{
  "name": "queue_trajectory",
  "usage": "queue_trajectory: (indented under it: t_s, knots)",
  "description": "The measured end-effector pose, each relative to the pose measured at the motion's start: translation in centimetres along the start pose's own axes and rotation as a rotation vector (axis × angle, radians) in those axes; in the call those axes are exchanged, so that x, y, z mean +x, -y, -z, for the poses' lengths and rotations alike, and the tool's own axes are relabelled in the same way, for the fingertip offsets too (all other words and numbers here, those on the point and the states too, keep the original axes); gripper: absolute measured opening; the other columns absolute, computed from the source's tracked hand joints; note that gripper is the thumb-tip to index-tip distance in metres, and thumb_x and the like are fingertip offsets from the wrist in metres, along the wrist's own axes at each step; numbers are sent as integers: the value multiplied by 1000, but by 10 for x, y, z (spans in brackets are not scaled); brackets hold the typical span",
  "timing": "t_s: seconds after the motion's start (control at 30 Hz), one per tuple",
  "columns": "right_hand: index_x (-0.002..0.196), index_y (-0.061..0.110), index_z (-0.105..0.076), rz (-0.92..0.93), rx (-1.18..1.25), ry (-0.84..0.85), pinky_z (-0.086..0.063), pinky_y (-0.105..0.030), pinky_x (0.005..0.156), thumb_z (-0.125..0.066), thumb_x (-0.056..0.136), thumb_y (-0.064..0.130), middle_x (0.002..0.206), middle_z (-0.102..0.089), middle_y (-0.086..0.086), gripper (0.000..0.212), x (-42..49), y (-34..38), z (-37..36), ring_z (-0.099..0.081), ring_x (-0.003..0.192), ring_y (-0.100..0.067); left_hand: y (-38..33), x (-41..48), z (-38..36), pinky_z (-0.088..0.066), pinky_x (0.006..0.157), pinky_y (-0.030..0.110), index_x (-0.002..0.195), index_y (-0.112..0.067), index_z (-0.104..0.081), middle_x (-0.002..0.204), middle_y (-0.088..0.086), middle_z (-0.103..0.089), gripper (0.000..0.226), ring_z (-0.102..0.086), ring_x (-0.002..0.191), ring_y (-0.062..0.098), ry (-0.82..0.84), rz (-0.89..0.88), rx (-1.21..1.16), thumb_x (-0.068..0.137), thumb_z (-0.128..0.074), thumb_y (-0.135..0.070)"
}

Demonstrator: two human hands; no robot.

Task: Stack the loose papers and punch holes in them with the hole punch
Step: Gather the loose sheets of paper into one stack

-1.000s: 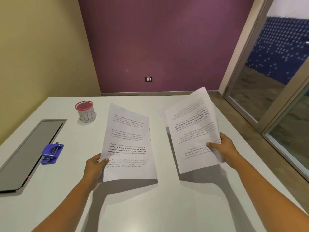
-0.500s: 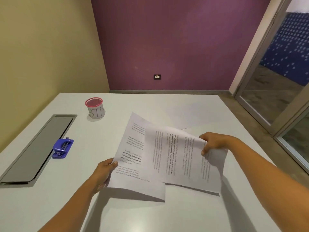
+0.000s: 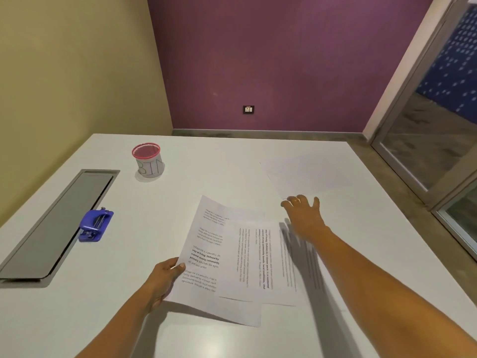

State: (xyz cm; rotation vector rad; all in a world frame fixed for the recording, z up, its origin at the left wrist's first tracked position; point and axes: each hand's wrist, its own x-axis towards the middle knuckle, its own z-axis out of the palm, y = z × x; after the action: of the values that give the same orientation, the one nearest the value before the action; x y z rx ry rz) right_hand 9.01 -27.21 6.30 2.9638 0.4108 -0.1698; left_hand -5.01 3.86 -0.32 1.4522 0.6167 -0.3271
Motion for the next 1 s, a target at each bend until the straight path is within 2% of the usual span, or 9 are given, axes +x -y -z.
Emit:
queue_trajectory:
  t_s: [0.07, 0.17, 0.3, 0.43, 0.57, 0.7, 0.87, 0.93, 1.0]
  knots:
    - [137, 19, -35, -69, 107, -101, -17, -55, 110, -51, 91, 12, 150, -31, -4, 49, -9, 2, -15, -24, 140, -23, 2, 3, 1, -54, 82, 40, 119, 5, -57, 107, 19, -67, 29, -65, 96, 34, -18, 5, -19, 94, -44, -3]
    - [133, 17, -42, -253, 291, -139, -31, -48, 104, -55, 88, 20, 141, -40, -5, 47, -34, 10, -37, -36, 130, -25, 6, 5, 1, -51, 87, 45, 120, 4, -56, 105, 18, -67, 29, -64, 98, 36, -35, 5, -36, 94, -45, -5]
    - [127, 13, -42, -541, 365, 25, -40, -42, 93, -59, 84, 41, 131, -44, -8, 54, -72, 16, -61, -42, 120, -26, 9, 8, -3, -45, 97, 47, 120, 6, -55, 105, 16, -66, 29, -61, 100, 35, -40, -2, -54, 94, -44, -3]
    - [136, 11, -30, -652, 367, 210, -39, -44, 96, -53, 78, 65, 139, -38, -10, 82, -90, 19, -74, -41, 124, -29, 11, 9, -4, -49, 88, 43, 118, 5, -55, 103, 15, -67, 28, -63, 90, 30, -42, -5, -60, 94, -44, -3]
    - [143, 14, -19, -567, 359, 289, -38, -48, 99, -50, 75, 70, 145, -30, -12, 94, -87, 28, -70, -34, 130, -31, 10, 11, -4, -45, 96, 49, 122, 7, -53, 116, 26, -62, 31, -60, 102, 38, -46, -7, -55, 94, -44, -3]
    - [148, 20, -4, -403, 342, 363, -35, -51, 103, -51, 78, 66, 154, -15, -13, 95, -73, 32, -72, -22, 138, -34, 7, 10, -1, -43, 96, 48, 121, 7, -53, 103, 18, -65, 30, -59, 100, 38, -38, -6, -60, 94, -44, -2]
    - [149, 20, 0, -75, 348, 422, -23, -49, 115, -56, 85, 49, 158, 3, -12, 90, -53, 14, -73, -2, 145, -36, 5, 12, 5, -43, 96, 47, 122, 8, -52, 101, 15, -65, 31, -60, 96, 36, -40, -21, -72, 94, -43, -2]
    - [149, 19, -3, 63, 328, 429, -19, -45, 117, -59, 87, 38, 158, 1, -11, 86, -48, 7, -70, -2, 145, -33, 6, 12, 4, -49, 89, 45, 122, 9, -52, 99, 14, -65, 31, -61, 89, 32, -43, -22, -75, 94, -43, -2]
    - [148, 17, -15, 125, 359, 330, -22, -38, 117, -60, 88, 27, 158, -8, -9, 76, -45, 3, -68, -12, 145, -26, 6, 12, 2, -57, 73, 35, 122, 10, -51, 99, 14, -65, 32, -62, 85, 28, -39, -18, -89, 94, -43, -1]
